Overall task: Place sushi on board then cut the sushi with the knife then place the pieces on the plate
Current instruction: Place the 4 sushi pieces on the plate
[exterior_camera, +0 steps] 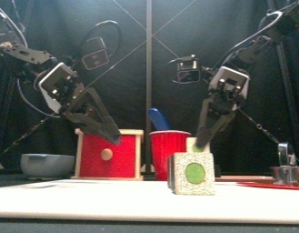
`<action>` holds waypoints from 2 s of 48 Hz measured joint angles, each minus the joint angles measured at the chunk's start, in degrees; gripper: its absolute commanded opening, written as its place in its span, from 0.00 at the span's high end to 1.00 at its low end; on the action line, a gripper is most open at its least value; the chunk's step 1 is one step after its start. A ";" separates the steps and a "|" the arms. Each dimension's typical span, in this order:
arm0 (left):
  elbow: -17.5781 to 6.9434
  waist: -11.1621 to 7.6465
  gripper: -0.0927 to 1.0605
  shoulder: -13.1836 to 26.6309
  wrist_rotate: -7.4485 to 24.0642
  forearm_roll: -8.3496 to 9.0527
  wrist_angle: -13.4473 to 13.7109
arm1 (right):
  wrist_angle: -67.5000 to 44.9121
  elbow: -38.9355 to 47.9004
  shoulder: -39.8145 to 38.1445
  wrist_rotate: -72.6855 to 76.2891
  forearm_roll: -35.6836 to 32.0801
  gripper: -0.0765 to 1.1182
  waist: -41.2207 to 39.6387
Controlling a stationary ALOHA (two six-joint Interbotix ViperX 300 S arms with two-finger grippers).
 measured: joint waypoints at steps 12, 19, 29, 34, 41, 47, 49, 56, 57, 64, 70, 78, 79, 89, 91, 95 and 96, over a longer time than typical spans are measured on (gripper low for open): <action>0.00 0.00 0.14 0.00 0.00 -0.09 0.00 | 3.96 5.89 -5.54 -0.26 -2.02 0.46 -9.32; -0.09 0.09 0.14 0.00 0.00 -0.18 0.00 | 4.31 6.94 -5.62 -0.79 -3.69 0.45 -14.33; -0.09 0.09 0.14 0.00 0.09 -0.26 0.00 | 3.60 7.21 -5.19 0.09 -5.98 0.36 -17.84; -0.26 0.09 0.14 0.00 0.00 -0.70 0.00 | 3.52 7.65 -4.39 -0.18 -5.98 0.30 -17.93; -0.35 0.09 0.14 0.00 0.00 -0.97 0.00 | 3.43 8.00 -4.22 0.00 -6.06 0.29 -17.93; -0.35 0.09 0.14 0.00 0.00 -1.05 0.00 | 3.34 8.00 -5.01 0.00 -5.71 0.29 -17.40; -0.35 0.09 0.14 0.00 0.00 -1.05 0.00 | 3.43 7.91 -5.62 0.26 -5.36 0.29 -16.35; -0.53 0.09 0.14 0.00 0.00 -1.05 0.00 | 2.64 5.71 -6.94 0.18 -3.69 0.29 -9.93; -0.53 0.09 0.14 0.00 0.09 -1.05 0.00 | 2.37 5.27 -6.94 0.09 -3.52 0.29 -8.79; -0.70 0.09 0.14 -0.09 0.00 -1.05 0.00 | -0.88 1.49 -6.24 0.09 -2.11 0.29 0.26; -0.79 0.09 0.14 0.00 0.09 -1.14 0.09 | -3.16 -1.93 -2.72 0.26 -0.62 0.29 6.24; -0.79 0.09 0.14 0.00 0.09 -1.14 0.00 | -4.13 -4.66 2.64 0.00 -0.18 0.29 10.99; -0.79 0.09 0.14 0.00 0.09 -1.05 0.09 | -4.22 -5.01 3.43 0.00 -0.26 0.29 11.43; -0.79 0.18 0.14 0.00 0.00 -1.05 0.09 | -4.48 -8.26 9.32 0.18 2.29 0.29 14.59; -0.79 0.09 0.14 0.00 0.09 -1.14 0.09 | -4.48 -8.70 10.20 0.09 2.55 0.29 14.94; -0.79 0.18 0.14 0.00 0.09 -1.14 0.09 | -4.48 -9.84 11.78 0.09 2.72 0.29 15.47; -0.79 0.18 0.14 0.00 0.09 -1.14 0.09 | -4.48 -10.02 12.13 0.09 2.72 0.29 15.56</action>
